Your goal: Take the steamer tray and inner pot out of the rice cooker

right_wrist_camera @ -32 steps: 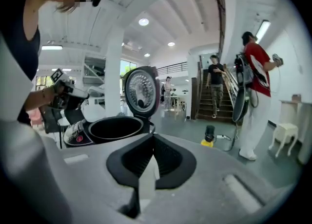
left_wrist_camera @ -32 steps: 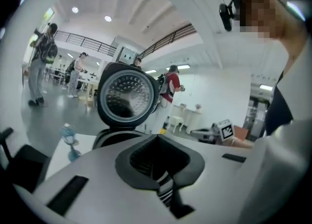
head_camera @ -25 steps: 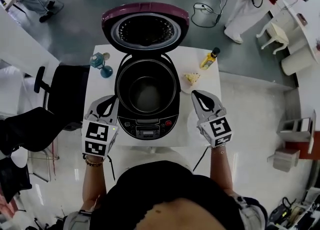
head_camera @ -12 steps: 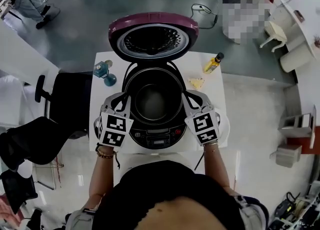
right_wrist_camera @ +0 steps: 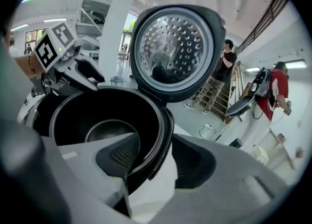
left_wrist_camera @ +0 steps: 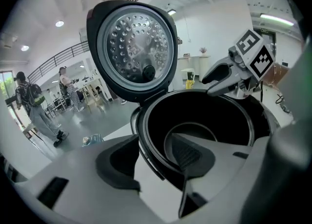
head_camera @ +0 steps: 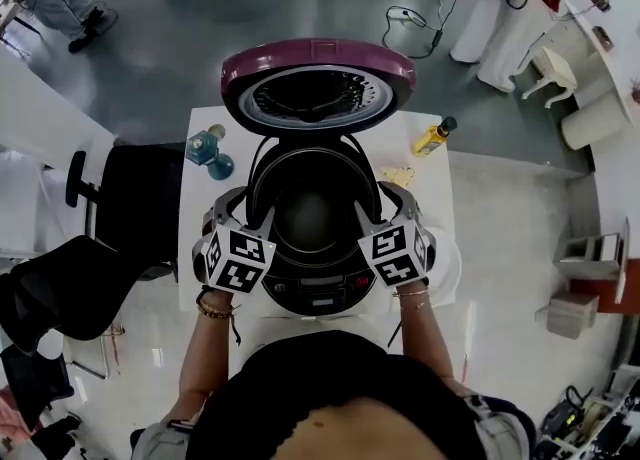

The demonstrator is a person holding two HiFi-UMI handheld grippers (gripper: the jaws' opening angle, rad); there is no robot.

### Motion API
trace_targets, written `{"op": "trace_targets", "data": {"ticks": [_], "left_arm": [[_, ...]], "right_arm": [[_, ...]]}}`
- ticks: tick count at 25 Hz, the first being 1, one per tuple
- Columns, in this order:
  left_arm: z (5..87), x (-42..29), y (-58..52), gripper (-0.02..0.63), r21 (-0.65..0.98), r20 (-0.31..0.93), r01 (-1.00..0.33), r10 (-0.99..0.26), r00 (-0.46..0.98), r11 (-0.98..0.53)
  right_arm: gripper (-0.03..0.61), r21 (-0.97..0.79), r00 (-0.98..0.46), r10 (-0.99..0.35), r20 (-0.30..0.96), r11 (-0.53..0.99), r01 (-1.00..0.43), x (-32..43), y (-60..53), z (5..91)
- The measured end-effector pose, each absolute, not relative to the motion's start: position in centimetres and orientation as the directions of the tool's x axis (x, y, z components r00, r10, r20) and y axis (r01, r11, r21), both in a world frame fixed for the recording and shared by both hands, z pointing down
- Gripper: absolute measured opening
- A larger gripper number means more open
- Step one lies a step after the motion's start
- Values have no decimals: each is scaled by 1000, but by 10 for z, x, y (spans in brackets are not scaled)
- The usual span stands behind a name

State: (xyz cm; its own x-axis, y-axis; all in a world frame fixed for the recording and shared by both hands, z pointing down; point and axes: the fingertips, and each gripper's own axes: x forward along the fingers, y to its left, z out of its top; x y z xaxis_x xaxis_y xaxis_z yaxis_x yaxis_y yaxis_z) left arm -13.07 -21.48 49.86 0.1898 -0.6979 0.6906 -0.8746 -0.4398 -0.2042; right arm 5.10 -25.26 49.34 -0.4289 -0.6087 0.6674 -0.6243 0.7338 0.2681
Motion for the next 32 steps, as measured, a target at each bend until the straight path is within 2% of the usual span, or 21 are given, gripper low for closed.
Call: {"op": "trace_targets", "data": {"ticks": [2,4,12,19,26,32], "left_arm": [[505,-130,-218,223,-198,709,-869,-679,192,-453],[511,-130,-220,238,-204,731,-860,-657,184,-468],[528,-135,-230,259,-204,782,-849,-603,159,-487],[530,-136,-235,230,-141,797,-872,-577,181,-469],[527,-135,-237,214,-113,814,-881,-551,182,-459],[528,-138,-233,212,-139,836,-864,-525,159,-484]], "right_arm": [[240,286,-383,-579,719,750,-596,48,-258,504],[260,296,-351,-556,753,763,-574,45,-262,512],[273,365,-203,-512,835,790,-493,45,-276,546],[270,372,-190,-516,836,785,-496,47,-278,552],[217,343,-246,-554,795,746,-571,48,-283,537],[120,319,-348,-616,706,716,-621,39,-282,510]]}}
